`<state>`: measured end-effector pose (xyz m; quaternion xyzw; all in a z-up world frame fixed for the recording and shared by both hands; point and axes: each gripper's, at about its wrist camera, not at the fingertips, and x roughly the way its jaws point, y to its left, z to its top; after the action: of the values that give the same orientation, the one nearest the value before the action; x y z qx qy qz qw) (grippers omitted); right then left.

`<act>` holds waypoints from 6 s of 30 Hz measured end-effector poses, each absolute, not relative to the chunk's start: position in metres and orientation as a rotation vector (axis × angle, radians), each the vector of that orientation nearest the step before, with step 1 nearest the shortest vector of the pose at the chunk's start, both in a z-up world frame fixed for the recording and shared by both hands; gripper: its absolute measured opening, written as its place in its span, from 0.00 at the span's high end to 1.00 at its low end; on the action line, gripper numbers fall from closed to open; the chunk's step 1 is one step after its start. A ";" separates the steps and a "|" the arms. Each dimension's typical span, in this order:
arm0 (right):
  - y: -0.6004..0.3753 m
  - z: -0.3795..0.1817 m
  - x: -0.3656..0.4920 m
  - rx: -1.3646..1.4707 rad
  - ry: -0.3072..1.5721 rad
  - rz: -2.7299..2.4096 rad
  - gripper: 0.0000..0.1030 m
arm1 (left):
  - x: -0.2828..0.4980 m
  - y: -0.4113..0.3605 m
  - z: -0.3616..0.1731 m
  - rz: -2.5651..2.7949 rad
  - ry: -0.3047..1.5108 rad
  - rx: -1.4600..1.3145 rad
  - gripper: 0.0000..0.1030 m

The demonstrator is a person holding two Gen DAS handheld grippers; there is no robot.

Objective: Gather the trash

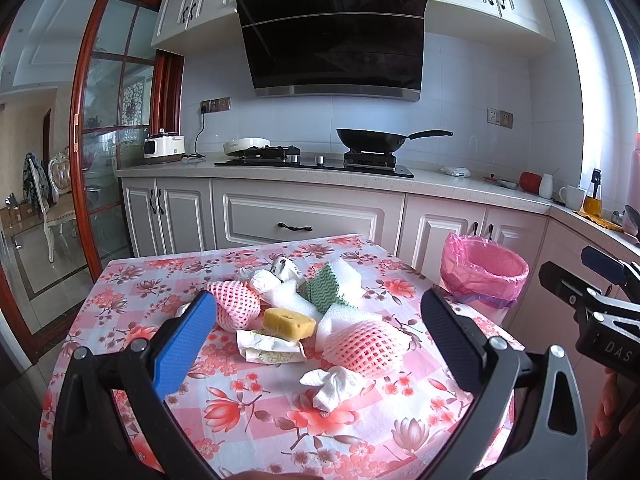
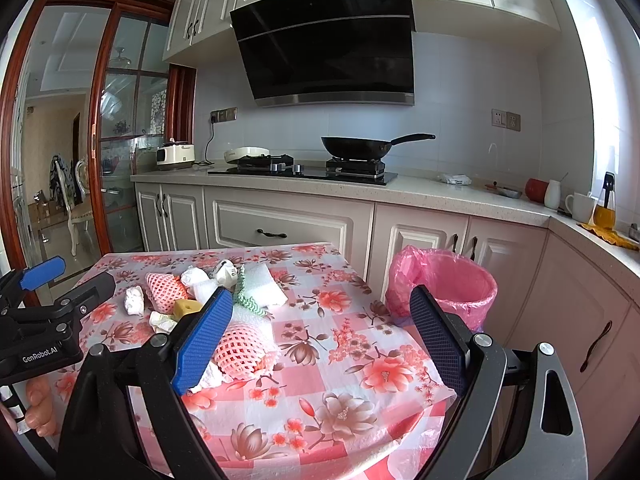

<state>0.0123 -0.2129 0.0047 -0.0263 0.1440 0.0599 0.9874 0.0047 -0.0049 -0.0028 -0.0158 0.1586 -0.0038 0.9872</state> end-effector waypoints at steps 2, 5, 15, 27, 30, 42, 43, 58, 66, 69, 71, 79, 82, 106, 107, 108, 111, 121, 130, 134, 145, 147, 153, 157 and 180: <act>-0.213 0.003 0.012 -0.051 0.287 0.120 0.18 | 0.005 -0.004 -0.003 -0.007 0.318 -0.032 0.04; -0.212 0.002 0.012 -0.050 0.288 0.120 0.18 | 0.005 -0.005 -0.003 -0.007 0.318 -0.031 0.04; -0.213 0.003 0.012 -0.048 0.289 0.120 0.18 | 0.005 -0.004 -0.003 -0.008 0.318 -0.033 0.04; -0.214 0.003 0.012 -0.048 0.289 0.121 0.18 | 0.005 -0.005 -0.003 -0.007 0.318 -0.032 0.04; -0.214 0.004 0.013 -0.047 0.290 0.121 0.18 | 0.005 -0.004 -0.004 -0.005 0.314 -0.031 0.04; -0.211 0.000 0.012 -0.044 0.300 0.124 0.18 | 0.004 -0.002 -0.005 -0.004 0.317 -0.032 0.04; -0.210 -0.001 0.012 -0.044 0.301 0.125 0.18 | 0.004 -0.002 -0.005 -0.004 0.317 -0.033 0.04; -0.204 -0.019 0.046 -0.079 0.383 0.168 0.18 | 0.015 0.020 -0.021 0.020 0.350 -0.029 0.04; -0.198 -0.058 0.098 -0.036 0.514 0.243 0.18 | 0.037 0.052 -0.055 0.104 0.433 -0.028 0.04; -0.186 -0.069 0.116 -0.052 0.537 0.284 0.18 | 0.046 0.061 -0.069 0.153 0.460 0.010 0.04; -0.176 -0.076 0.127 -0.057 0.553 0.316 0.18 | 0.054 0.068 -0.079 0.156 0.492 0.015 0.04; -0.126 -0.118 0.183 -0.065 0.685 0.429 0.18 | 0.071 0.084 -0.112 0.159 0.565 0.018 0.04; -0.121 -0.130 0.194 -0.032 0.731 0.435 0.18 | 0.078 0.084 -0.122 0.146 0.605 0.009 0.04; -0.218 -0.124 0.153 0.068 0.638 0.379 0.64 | 0.147 -0.039 -0.170 -0.230 0.740 0.194 0.33; -0.220 -0.125 0.151 0.071 0.637 0.374 0.64 | 0.147 -0.043 -0.173 -0.246 0.748 0.203 0.36; -0.223 -0.126 0.151 0.079 0.637 0.368 0.64 | 0.147 -0.046 -0.175 -0.252 0.747 0.215 0.43; -0.227 -0.128 0.150 0.095 0.635 0.357 0.64 | 0.142 -0.054 -0.176 -0.268 0.730 0.259 0.62; -0.251 -0.109 0.144 0.133 0.549 0.279 0.64 | 0.139 -0.066 -0.143 -0.292 0.596 0.274 0.81; -0.296 -0.079 0.156 0.122 0.447 0.133 0.64 | 0.170 -0.118 -0.097 -0.367 0.438 0.234 0.81; -0.319 -0.068 0.165 0.106 0.409 0.065 0.64 | 0.187 -0.142 -0.081 -0.396 0.388 0.211 0.81; -0.368 -0.052 0.208 0.011 0.339 -0.071 0.64 | 0.248 -0.201 -0.051 -0.489 0.327 0.108 0.81; -0.381 -0.052 0.221 0.009 0.344 -0.088 0.64 | 0.262 -0.216 -0.048 -0.509 0.327 0.096 0.81; -0.427 -0.047 0.257 0.053 0.346 -0.103 0.64 | 0.311 -0.255 -0.041 -0.551 0.338 0.044 0.81; -0.452 -0.049 0.282 0.082 0.364 -0.082 0.63 | 0.348 -0.279 -0.042 -0.571 0.368 0.010 0.80; -0.473 -0.065 0.276 0.174 0.399 -0.070 0.35 | 0.378 -0.264 -0.068 -0.481 0.401 -0.058 0.16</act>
<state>0.2764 -0.4733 -0.0652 0.0861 0.1980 -0.0348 0.9758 0.3780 -0.2644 -0.0684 -0.0286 0.1973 -0.2365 0.9510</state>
